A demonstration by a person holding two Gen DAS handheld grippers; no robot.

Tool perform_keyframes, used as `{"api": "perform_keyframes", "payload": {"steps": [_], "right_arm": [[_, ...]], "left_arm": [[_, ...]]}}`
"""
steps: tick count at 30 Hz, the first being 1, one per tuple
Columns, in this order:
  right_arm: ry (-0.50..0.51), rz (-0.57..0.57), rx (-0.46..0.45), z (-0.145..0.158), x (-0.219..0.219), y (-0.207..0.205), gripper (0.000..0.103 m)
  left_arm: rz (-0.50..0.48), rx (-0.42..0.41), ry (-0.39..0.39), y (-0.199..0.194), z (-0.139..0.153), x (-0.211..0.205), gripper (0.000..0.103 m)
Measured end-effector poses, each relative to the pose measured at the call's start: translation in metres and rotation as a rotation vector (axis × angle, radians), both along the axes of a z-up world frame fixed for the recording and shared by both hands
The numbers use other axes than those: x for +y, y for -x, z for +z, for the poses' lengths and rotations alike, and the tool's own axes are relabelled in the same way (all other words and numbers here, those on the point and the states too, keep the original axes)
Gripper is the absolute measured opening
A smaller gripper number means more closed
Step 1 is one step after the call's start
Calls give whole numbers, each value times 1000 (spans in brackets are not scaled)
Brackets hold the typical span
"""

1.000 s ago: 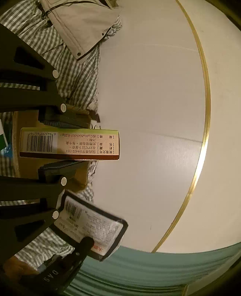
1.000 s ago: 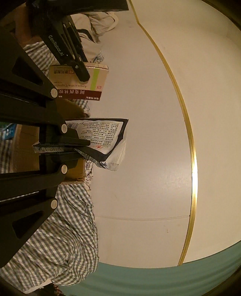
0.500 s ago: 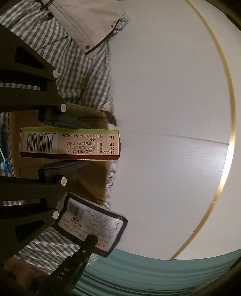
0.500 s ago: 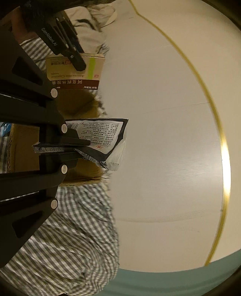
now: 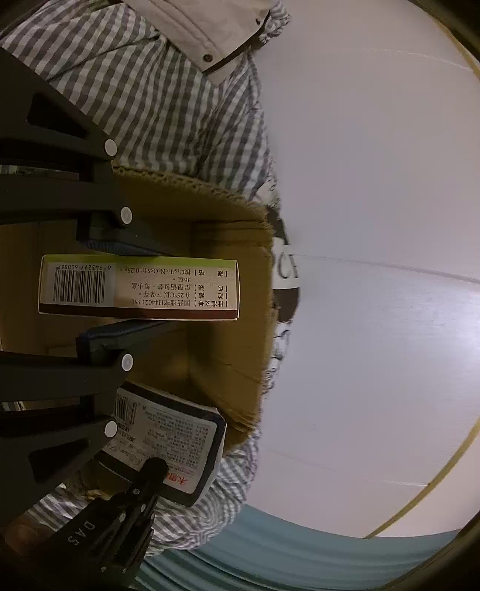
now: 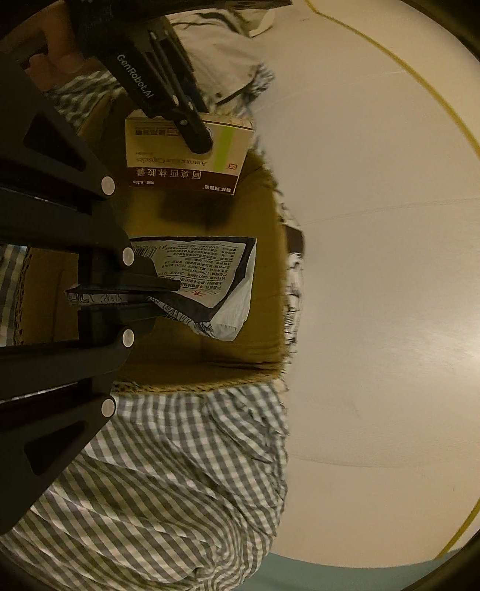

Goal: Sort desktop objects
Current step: 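Carry the medicine box and sachet into the cardboard box and release both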

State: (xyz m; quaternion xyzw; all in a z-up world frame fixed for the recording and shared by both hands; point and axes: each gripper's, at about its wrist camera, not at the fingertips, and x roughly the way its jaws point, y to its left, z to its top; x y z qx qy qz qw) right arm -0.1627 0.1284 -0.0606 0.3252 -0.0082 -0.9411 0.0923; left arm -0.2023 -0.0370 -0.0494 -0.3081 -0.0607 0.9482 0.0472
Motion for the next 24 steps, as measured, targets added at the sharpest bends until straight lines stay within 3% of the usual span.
{"api": "perform_keyframes", "payload": {"steps": [6,7,8,9,10,15,17,20,24], "right_arm": [[-25,-20,-37,-11,1,10,8],[-29,-37,-38,-10,3,10,19],[-30,-53,-35,-10,5,10,29],[-24,-63,-28,-8,8,10,49],[-16,-63,-20,-6,10,9,55],[-10,-85,34,12,15,-4,62],[-7,-87,64,22,15,-12,64],[-7,-92,134,42,15,-29,74],[-16,-106,234,67,14,-52,95]], "left_arm": [[2,-48,-5,8,-9,0,34],[7,-51,-9,7,-8,-1,37],[5,-48,-12,5,-5,0,52],[14,-32,-12,1,-1,0,61],[27,-18,-7,2,1,-5,73],[43,34,13,-9,21,-7,74],[51,54,20,-17,31,-7,81],[59,104,17,-29,46,-8,96],[81,162,48,-44,70,-6,103]]}}
